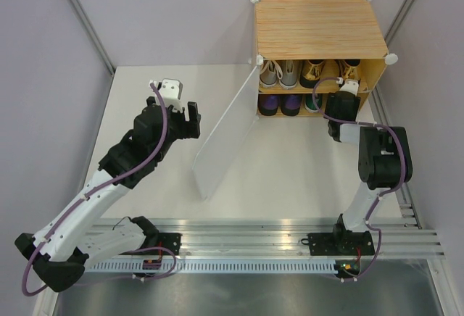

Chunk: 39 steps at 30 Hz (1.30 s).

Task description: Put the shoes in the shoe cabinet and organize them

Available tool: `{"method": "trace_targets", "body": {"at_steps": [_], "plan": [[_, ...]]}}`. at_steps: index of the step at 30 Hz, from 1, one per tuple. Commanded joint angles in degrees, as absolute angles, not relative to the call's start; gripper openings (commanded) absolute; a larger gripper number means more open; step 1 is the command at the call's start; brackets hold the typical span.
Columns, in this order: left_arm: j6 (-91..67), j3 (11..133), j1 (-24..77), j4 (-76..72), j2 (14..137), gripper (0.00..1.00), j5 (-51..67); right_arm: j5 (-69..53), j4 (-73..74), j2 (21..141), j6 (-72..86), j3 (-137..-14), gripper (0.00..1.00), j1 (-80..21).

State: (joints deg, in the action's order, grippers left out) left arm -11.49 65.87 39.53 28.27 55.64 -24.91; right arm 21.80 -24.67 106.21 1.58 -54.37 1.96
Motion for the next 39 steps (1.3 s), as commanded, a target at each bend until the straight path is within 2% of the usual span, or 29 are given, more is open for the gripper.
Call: {"method": "trace_targets", "body": {"at_steps": [1, 9, 11, 12, 13, 16, 18, 22, 29, 31, 39], "plan": [[-9.4, 65.8, 39.7, 26.1, 55.1, 0.82, -24.5, 23.4, -35.2, 107.0, 0.5, -59.3, 0.01, 2.6], [-9.4, 65.9, 39.7, 26.2, 55.5, 0.82, -24.1, 20.3, -39.5, 108.9, -1.4, -59.8, 0.02, 3.5], [-9.4, 65.9, 39.7, 26.2, 55.7, 0.82, -24.1, 19.4, -39.9, 109.0, -1.4, -59.4, 0.08, 3.5], [-9.4, 65.9, 39.7, 26.2, 55.7, 0.82, -24.1, 18.8, -40.3, 108.9, -1.6, -58.8, 0.13, 3.5], [-9.4, 65.9, 39.7, 26.2, 55.7, 0.82, -24.0, 17.5, -40.5, 108.3, -1.6, -58.5, 0.26, 3.5], [-9.4, 66.0, 39.7, 26.3, 55.8, 0.82, -23.6, 14.8, -40.3, 107.4, -2.3, -57.5, 0.45, 3.5], [-9.4, 66.0, 39.7, 26.4, 55.7, 0.82, -23.6, 14.8, -39.6, 106.7, -1.9, -56.8, 0.52, 3.5], [-9.6, 65.9, 39.7, 26.4, 55.5, 0.82, -23.2, 17.5, -38.5, 105.6, -0.6, -55.8, 0.72, 3.5], [-9.8, 65.9, 39.8, 26.3, 55.5, 0.83, -22.2, 19.6, -34.5, 103.8, 2.0, -54.7, 0.79, 3.5], [-9.8, 65.9, 39.8, 26.3, 55.6, 0.83, -22.2, 19.6, -34.4, 102.8, 2.5, -54.0, 0.98, 3.4], [-9.9, 65.7, 40.0, 26.3, 55.6, 0.83, -22.0, 18.5, -34.2, 97.8, 5.4, -49.6, 0.98, 3.5]]}}
